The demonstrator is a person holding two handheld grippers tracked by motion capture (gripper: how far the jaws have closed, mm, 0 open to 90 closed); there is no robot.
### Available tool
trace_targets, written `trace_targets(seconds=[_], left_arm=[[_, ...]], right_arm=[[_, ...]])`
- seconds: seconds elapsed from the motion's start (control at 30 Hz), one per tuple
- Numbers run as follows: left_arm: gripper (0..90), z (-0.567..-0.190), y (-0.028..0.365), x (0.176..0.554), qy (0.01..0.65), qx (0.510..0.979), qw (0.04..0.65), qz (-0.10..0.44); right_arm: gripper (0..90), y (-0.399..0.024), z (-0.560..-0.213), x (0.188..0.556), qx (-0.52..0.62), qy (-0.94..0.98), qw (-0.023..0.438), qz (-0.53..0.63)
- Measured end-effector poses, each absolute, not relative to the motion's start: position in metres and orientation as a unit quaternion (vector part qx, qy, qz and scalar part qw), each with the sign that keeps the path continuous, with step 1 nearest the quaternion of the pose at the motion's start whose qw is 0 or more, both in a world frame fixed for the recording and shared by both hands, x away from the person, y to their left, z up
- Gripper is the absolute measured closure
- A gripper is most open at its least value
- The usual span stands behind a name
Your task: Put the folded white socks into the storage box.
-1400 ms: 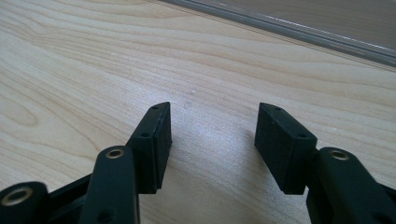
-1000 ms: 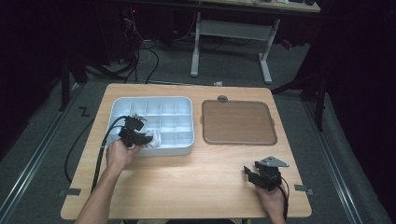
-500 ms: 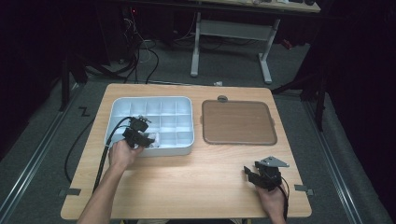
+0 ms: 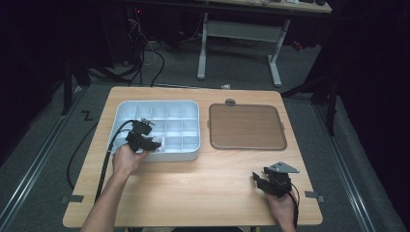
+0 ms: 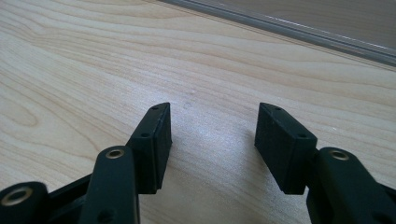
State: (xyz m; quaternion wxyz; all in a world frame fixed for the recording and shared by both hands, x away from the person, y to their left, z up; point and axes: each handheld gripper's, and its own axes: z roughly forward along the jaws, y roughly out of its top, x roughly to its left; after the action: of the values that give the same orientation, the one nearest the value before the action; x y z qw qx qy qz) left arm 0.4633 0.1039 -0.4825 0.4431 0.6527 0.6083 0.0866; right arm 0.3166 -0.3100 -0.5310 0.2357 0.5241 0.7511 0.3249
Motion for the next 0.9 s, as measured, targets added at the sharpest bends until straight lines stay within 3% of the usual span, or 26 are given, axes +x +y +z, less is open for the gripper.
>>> trace_targets(seconds=[0.43, 0.7, 0.9], left_arm=[[49.3, -0.465, 0.114, 0.457, 0.608, 0.619, 0.487, 0.101], [51.3, -0.457, 0.121, 0.443, 0.600, 0.604, 0.516, 0.095], [42.7, -0.452, 0.115, 0.431, 0.586, 0.604, 0.533, 0.088]], right_arm=[[46.3, -0.310, -0.531, 0.317, 0.524, 0.751, 0.236, 0.325], [46.2, -0.310, -0.531, 0.317, 0.523, 0.752, 0.236, 0.325], [46.2, -0.310, -0.531, 0.317, 0.523, 0.752, 0.236, 0.325]])
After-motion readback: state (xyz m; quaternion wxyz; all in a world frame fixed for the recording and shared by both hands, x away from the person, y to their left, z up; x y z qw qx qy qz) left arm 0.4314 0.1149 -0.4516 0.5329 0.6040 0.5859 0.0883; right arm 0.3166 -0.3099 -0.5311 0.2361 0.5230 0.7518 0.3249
